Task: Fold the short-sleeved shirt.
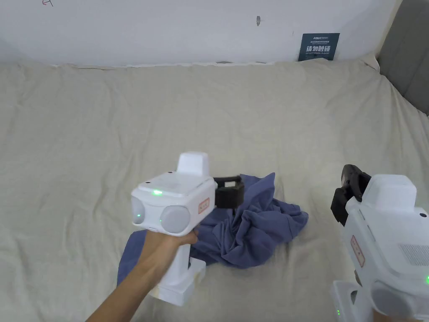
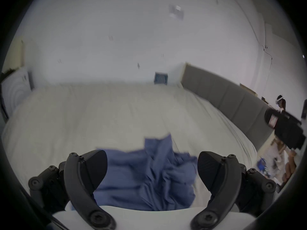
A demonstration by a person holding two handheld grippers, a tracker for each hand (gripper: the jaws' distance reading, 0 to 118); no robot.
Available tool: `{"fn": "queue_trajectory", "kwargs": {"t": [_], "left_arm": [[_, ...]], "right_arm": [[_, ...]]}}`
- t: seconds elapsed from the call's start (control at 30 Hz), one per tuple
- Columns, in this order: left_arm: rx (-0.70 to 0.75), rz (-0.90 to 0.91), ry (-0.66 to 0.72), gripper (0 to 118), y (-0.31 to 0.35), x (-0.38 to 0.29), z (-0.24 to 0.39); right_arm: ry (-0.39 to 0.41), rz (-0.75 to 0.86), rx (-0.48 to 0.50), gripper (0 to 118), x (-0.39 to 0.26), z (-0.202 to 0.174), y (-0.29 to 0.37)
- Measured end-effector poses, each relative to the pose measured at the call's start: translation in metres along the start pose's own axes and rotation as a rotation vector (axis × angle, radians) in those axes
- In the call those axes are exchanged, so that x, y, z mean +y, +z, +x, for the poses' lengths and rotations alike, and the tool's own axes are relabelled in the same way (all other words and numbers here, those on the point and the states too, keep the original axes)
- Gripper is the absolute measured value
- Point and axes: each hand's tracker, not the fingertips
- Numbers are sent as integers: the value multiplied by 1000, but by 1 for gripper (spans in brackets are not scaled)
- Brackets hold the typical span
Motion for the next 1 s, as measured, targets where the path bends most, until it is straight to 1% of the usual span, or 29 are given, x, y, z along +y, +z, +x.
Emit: {"fn": "queue_trajectory", "kwargs": {"t": [0.07, 0.2, 0.33, 0.37, 0.43, 0.47, 0.5, 0.53, 0.57, 0.6, 0.67, 0.7, 0.83, 0.9, 1.0], "left_arm": [[64, 102, -25, 113, 24, 8, -10], [211, 230, -57, 112, 58, 14, -33], [336, 312, -70, 104, 79, 9, -54], [355, 324, -70, 100, 83, 7, -59], [358, 330, -69, 72, 88, 4, -66], [359, 333, -71, 45, 89, 3, -70], [366, 321, -70, 4, 89, 3, -73], [387, 284, -73, 1, 90, 2, -76], [369, 299, -61, 0, 88, 1, -78], [350, 283, -51, 0, 88, 0, -81], [359, 262, -32, 0, 86, -3, -82], [361, 226, -1, 0, 82, -5, -87], [355, 8, 132, 0, 67, -13, -103], [320, -94, 216, 0, 58, -26, -114], [303, -218, 295, 0, 46, -53, -127]], "right_arm": [[0, 17, 5, 2, 6, -2, 2], [6, 46, 11, 2, 14, -7, 4], [8, 65, 19, 2, 19, -12, 6], [9, 68, 20, 2, 20, -13, 6], [11, 73, 23, 2, 21, -15, 6], [11, 74, 25, 2, 21, -16, 6], [11, 75, 27, 2, 22, -17, 6], [11, 75, 27, 2, 22, -18, 6], [11, 75, 28, 2, 22, -18, 6], [11, 75, 29, 2, 22, -19, 6], [11, 73, 31, 2, 21, -20, 5], [12, 71, 32, 2, 21, -20, 4], [18, 62, 35, 2, 19, -20, 3], [23, 56, 36, 2, 17, -20, 1], [25, 42, 36, 2, 13, -18, -2]]}}
